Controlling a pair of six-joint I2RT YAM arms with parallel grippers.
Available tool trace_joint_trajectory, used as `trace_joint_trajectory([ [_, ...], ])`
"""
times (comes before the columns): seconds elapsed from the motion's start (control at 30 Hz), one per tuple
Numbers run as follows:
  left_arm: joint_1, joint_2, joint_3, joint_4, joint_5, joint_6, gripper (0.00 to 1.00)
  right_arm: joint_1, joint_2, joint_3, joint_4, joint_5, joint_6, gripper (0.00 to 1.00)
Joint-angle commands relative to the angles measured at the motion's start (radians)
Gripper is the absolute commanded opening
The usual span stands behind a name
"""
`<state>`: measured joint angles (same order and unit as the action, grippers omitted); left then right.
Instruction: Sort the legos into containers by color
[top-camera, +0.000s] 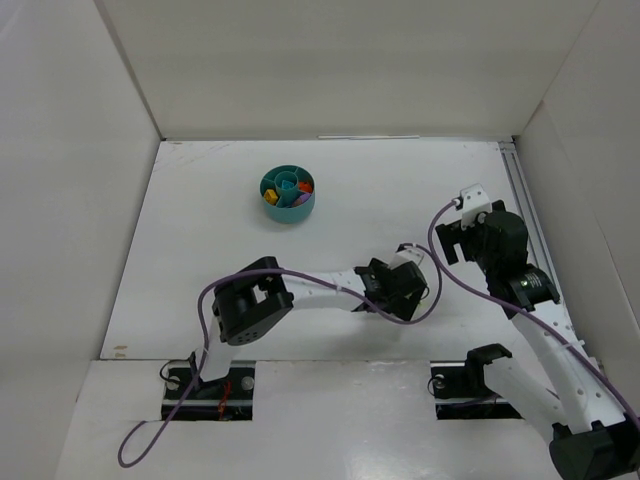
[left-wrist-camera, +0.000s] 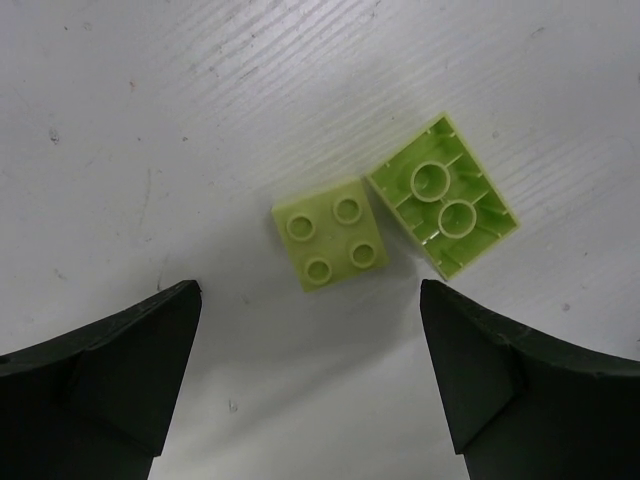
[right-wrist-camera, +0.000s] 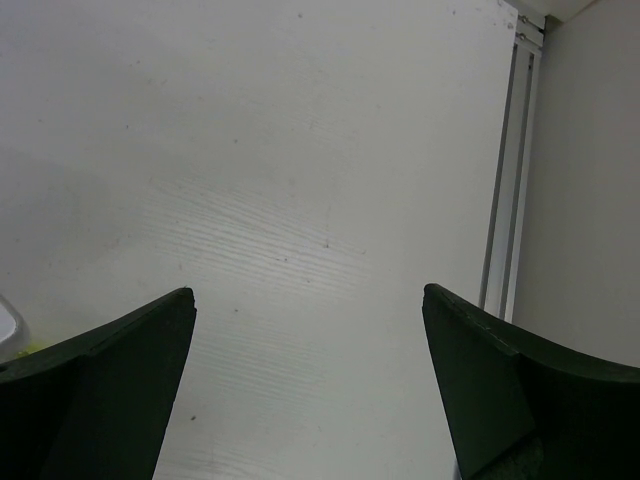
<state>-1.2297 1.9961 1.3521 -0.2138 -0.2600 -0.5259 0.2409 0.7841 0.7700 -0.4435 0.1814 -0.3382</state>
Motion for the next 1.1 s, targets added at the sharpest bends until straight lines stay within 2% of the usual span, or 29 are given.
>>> trace_joint_trajectory([
  [0.0, -0.001, 0.018, 0.056, -0.016, -0.031, -0.016, 0.88, -0.008, -0.014, 0.003, 0.011, 0.023, -0.004, 1.00],
  [0.23, 0.012, 0.047, 0.094, -0.035, -0.067, -0.043, 0.75, -0.017, -0.014, 0.003, 0.011, 0.023, -0.004, 1.00],
  [0.53, 0.036, 0.038, 0.062, -0.015, -0.056, -0.057, 0.43, -0.017, -0.014, -0.006, 0.020, 0.023, -0.013, 1.00],
  [0.63, 0.036, 0.029, 0.062, -0.001, -0.056, -0.057, 0.43, -0.017, -0.005, -0.006, 0.020, 0.023, -0.013, 1.00],
  [0.8, 0.045, 0.029, 0.071, 0.010, -0.056, -0.039, 0.36, -0.017, -0.005, -0.006, 0.020, 0.013, -0.013, 1.00],
  [0.83, 0.045, 0.029, 0.071, 0.010, -0.056, -0.039, 0.32, -0.017, -0.005, -0.006, 0.020, 0.013, -0.013, 1.00],
  [0.97, 0.045, 0.029, 0.071, 0.010, -0.065, -0.030, 0.22, -0.017, -0.005, -0.006, 0.020, 0.013, -0.013, 1.00],
  [1.07, 0.056, 0.010, 0.071, 0.019, -0.065, -0.029, 0.22, -0.017, -0.005, -0.006, 0.020, 0.013, -0.022, 1.00],
])
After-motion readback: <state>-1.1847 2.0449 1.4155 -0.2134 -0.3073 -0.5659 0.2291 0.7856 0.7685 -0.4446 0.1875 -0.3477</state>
